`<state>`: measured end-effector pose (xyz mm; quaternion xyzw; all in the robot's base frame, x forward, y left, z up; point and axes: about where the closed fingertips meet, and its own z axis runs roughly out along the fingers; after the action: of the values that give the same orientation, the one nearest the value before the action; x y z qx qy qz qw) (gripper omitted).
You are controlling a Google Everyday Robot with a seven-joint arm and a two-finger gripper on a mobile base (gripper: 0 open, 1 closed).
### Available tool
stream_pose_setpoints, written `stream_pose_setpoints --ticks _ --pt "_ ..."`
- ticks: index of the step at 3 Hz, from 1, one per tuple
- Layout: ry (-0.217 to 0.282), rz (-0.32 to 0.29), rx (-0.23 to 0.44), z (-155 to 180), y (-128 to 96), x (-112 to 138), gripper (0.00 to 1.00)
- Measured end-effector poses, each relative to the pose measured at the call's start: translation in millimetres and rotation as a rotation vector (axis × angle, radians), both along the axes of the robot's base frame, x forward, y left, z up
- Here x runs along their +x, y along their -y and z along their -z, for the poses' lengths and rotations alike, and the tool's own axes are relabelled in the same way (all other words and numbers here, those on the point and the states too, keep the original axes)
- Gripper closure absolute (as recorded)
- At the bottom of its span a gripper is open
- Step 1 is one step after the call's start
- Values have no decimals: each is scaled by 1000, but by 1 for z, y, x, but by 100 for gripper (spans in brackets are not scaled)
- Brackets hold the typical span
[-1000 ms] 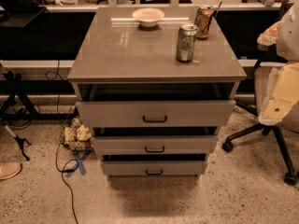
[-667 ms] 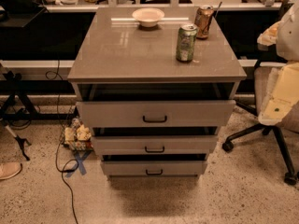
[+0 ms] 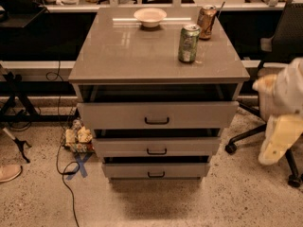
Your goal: Open bottom drawer
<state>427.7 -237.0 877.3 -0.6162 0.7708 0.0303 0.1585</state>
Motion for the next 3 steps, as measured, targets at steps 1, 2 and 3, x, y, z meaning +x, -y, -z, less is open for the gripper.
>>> stream_pose_setpoints --ticks 1,2,3 --pt "-102 -50 141 109 -5 -5 0" --pt "-220 -83 279 204 -33 -18 0" --pt "-265 -85 310 231 -37 -22 0"
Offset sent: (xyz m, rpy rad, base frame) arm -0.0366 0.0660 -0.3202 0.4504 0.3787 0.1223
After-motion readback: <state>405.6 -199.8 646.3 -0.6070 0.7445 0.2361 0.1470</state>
